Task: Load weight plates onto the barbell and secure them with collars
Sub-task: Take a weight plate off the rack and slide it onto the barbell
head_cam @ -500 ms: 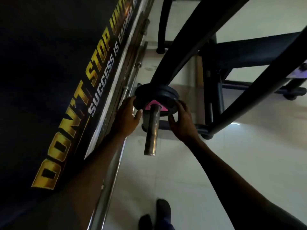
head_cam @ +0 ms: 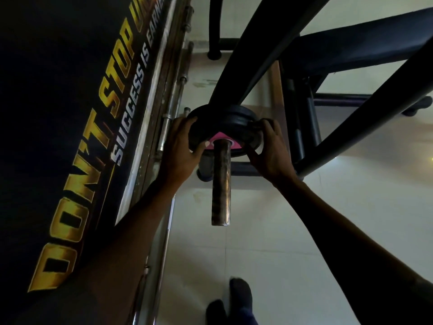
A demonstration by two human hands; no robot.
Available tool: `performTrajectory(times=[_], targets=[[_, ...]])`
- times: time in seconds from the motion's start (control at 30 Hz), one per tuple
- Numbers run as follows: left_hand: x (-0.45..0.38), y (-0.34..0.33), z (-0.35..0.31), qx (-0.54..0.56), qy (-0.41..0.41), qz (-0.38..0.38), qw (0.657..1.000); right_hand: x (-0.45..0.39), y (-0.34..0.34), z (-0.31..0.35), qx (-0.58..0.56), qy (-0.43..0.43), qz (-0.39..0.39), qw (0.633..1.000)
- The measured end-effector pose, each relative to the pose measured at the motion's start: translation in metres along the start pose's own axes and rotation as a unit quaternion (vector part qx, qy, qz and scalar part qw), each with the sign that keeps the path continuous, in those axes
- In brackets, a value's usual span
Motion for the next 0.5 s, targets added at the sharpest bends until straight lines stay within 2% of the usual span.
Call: performTrajectory(times=[0.4,0.5], targets=[[-0.028,0.006,-0.002,0.002,0.003,0.025,1.0,-0.027,-0.003,-0.004,0.021,-0.012,0.053,0.998],[-0.03,0.006,0.002,0.001,-0.001,0.033,0.999,-0.028,-0.004,-0.002,0.012,-0.019,0.038,0.999]])
Point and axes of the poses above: each hand's wrist, its own x-axis away from the middle knuckle, its own y-axis out of the back of the hand, z = x × y, the point moved 9 cm from there along -x, towards the middle knuckle, and after that the axes turned 8 degrees about y, right-handed, at the moved point
